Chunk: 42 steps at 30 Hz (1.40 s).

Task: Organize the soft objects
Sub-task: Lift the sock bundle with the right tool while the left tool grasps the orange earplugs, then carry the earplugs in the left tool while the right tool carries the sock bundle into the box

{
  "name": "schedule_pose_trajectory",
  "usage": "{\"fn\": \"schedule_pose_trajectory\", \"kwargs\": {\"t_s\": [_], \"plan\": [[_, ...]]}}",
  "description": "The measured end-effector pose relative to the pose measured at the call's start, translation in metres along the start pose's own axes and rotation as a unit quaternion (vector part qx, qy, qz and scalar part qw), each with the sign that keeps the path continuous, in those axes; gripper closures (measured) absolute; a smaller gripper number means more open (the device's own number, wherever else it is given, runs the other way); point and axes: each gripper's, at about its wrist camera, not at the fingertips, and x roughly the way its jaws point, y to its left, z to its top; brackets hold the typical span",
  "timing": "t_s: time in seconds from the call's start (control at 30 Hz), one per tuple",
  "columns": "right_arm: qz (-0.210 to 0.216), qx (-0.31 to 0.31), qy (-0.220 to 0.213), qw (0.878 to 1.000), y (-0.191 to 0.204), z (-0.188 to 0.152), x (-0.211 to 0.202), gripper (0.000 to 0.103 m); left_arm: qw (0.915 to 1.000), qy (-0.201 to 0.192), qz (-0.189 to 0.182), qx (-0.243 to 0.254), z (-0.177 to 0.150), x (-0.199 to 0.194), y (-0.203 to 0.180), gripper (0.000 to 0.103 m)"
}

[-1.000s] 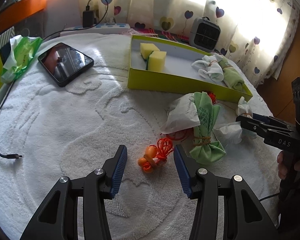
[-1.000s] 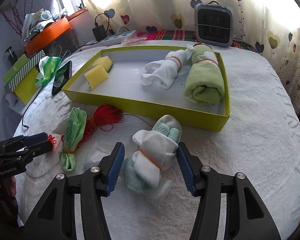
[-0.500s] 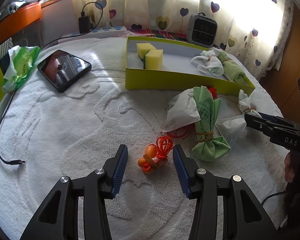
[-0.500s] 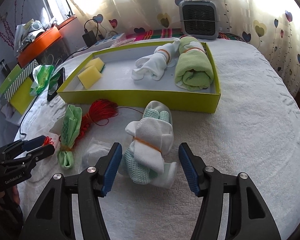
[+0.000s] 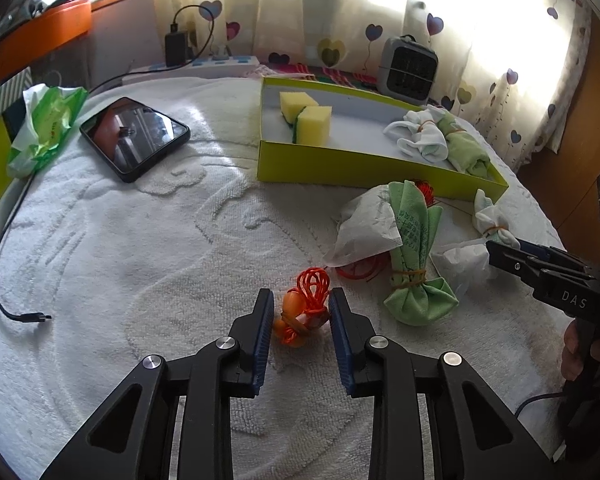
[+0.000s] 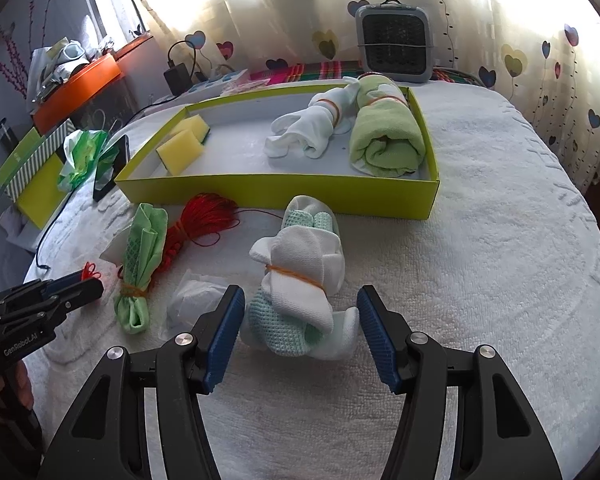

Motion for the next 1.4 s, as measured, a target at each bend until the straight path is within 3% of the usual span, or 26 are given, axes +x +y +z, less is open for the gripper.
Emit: {"fn": "schedule_pose_trajectory", "kwargs": {"t_s": [0.07,0.33,0.73,1.4], "plan": [[0.003,0.000,0.000,1.000,0.001,0.000,0.000,0.054,1.0000,-0.001,0.000,0.000,0.000,-0.001,0.000,0.077],[0.005,0.001,-0.013,1.000,0.002,0.000,-0.006,0.065,1.0000,-0.009,-0.003,0.002,0.005,-0.007,-0.002,0.077],[0.011,0.003,-0.043,0.999,0.003,0.011,-0.025,0.066,0.9994,-0.031,-0.008,0.011,0.024,-0.021,-0.003,0.077],[0.012,0.001,-0.075,0.997,0.001,0.057,-0.033,0.066,0.9981,-0.055,-0.022,0.019,0.087,-0.011,-0.006,0.077]]}}
